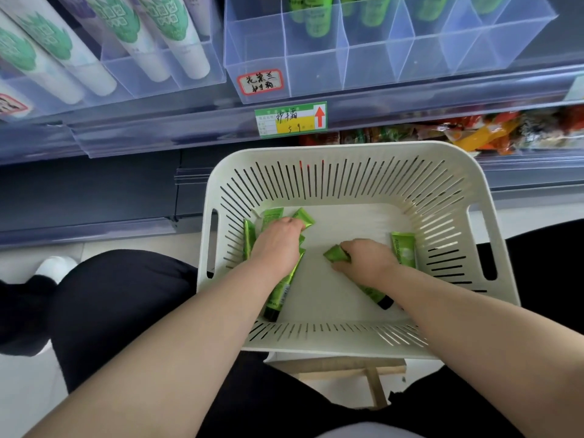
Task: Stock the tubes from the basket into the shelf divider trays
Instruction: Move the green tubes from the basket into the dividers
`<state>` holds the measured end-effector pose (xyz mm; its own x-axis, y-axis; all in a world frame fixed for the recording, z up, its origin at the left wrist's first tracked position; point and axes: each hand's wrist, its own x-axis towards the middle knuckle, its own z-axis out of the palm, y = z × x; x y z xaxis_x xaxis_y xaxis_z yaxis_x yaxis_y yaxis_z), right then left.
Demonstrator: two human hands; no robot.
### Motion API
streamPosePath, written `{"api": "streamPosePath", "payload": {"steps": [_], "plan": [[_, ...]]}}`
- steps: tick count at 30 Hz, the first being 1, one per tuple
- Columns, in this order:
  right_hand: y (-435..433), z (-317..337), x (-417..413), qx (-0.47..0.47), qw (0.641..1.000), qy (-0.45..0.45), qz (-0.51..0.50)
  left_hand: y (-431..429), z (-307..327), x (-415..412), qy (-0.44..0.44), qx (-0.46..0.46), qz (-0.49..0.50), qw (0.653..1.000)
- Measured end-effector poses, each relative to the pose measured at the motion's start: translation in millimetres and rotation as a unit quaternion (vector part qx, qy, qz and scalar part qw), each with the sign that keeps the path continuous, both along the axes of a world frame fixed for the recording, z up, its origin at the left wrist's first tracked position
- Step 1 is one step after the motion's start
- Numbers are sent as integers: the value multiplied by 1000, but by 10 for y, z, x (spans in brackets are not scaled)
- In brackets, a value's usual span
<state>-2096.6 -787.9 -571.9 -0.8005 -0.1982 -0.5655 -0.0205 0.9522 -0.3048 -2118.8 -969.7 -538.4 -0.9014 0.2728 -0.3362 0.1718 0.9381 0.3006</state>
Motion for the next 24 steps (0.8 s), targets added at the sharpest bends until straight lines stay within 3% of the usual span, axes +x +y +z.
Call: {"api": "streamPosePath", "payload": {"steps": [6, 11, 20, 24], "plan": [[101, 276, -202, -77, 994, 2, -79, 15, -48, -177, -34, -99, -93, 990], [118, 394, -205, -119, 989, 23, -85, -58, 0, -217, -3, -178, -156, 972], [116, 578, -138, -78, 991, 103, -44, 60, 109, -268, -83, -170, -148, 971], [106, 650, -103, -82, 987, 128, -46, 13, 128, -267, -106, -103, -91, 985]]}}
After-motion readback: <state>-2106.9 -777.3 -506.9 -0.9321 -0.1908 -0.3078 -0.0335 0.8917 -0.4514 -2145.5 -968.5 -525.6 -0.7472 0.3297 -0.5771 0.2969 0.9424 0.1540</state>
